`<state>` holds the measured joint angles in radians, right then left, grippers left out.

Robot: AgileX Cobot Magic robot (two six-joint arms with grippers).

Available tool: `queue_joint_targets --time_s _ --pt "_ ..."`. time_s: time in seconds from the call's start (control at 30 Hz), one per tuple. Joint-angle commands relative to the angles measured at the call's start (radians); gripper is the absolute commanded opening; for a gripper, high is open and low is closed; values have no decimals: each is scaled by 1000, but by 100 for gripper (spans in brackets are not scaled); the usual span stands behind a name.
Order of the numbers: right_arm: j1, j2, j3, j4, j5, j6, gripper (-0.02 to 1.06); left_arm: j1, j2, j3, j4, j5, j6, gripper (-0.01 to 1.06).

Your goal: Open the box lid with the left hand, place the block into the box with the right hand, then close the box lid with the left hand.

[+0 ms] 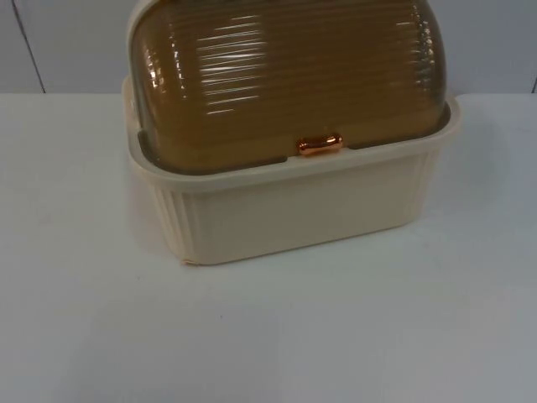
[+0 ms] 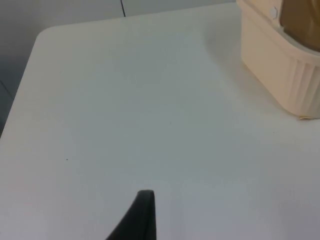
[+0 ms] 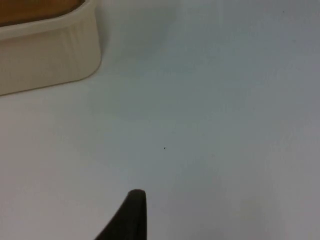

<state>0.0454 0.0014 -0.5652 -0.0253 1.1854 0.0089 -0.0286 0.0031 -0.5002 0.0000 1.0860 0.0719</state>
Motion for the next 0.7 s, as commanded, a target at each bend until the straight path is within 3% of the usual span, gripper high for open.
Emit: queue_joint_targets --time_s 0.0,0.17,0.67 --pt "-2 -1 2 3 -52 2 105 -7 -3 5 9 -11 1 105" --pt "-2 -1 34 3 -82 -64 105 -7 -3 5 9 -11 1 105" --pt "-2 -1 51 -2 -107 -53 105 -7 -3 5 9 -11 -1 105"
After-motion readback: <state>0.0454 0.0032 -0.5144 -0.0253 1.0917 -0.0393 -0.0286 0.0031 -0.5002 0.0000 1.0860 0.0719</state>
